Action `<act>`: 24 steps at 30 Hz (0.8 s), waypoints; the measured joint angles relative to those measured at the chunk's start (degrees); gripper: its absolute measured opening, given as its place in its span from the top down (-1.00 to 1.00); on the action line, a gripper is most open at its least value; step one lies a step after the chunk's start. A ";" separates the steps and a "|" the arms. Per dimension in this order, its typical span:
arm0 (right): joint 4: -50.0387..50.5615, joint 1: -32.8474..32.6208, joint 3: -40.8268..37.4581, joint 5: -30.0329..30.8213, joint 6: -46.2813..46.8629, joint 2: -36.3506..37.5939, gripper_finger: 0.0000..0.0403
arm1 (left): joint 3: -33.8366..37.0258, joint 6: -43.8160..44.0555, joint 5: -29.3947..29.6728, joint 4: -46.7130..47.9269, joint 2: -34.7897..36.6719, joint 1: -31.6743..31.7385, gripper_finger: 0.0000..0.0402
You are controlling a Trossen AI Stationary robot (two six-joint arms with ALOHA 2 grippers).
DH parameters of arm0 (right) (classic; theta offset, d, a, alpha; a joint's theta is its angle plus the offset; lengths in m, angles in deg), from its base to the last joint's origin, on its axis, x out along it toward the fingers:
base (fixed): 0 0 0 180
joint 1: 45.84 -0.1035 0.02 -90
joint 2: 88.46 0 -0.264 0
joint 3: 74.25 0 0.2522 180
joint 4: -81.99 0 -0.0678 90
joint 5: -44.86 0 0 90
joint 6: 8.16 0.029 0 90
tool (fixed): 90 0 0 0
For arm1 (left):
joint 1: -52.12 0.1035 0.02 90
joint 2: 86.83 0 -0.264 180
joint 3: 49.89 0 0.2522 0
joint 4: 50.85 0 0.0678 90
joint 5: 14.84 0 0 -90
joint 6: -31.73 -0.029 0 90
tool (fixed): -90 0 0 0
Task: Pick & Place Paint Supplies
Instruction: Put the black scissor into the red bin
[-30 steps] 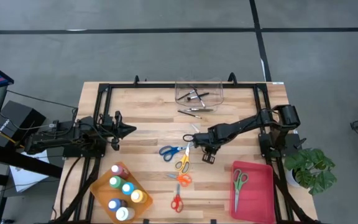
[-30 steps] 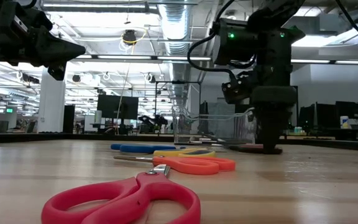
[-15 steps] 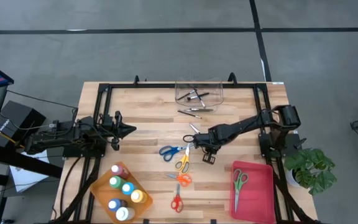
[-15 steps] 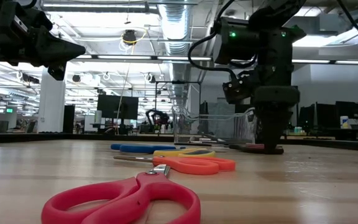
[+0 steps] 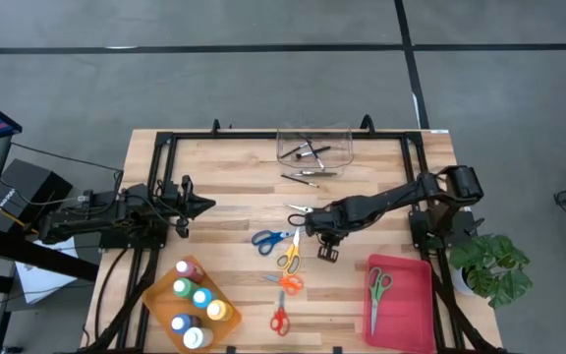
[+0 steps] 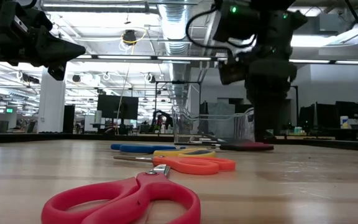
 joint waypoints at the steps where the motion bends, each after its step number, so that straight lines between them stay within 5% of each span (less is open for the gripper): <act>1: 0.16 0.00 0.00 0.09 0.00 0.71 0.98 | 0.00 0.00 0.00 0.05 0.00 -0.02 1.00; 8: 2.88 0.48 0.06 0.33 0.24 2.90 0.97 | 0.00 0.00 0.00 0.03 0.00 -0.02 1.00; 19: 8.74 9.05 2.24 5.53 3.78 2.58 0.32 | -0.02 0.00 0.00 0.01 0.00 -0.02 1.00; 24: 7.89 13.70 3.54 9.40 4.24 2.58 0.24 | -0.02 0.00 0.00 0.02 0.00 -0.02 1.00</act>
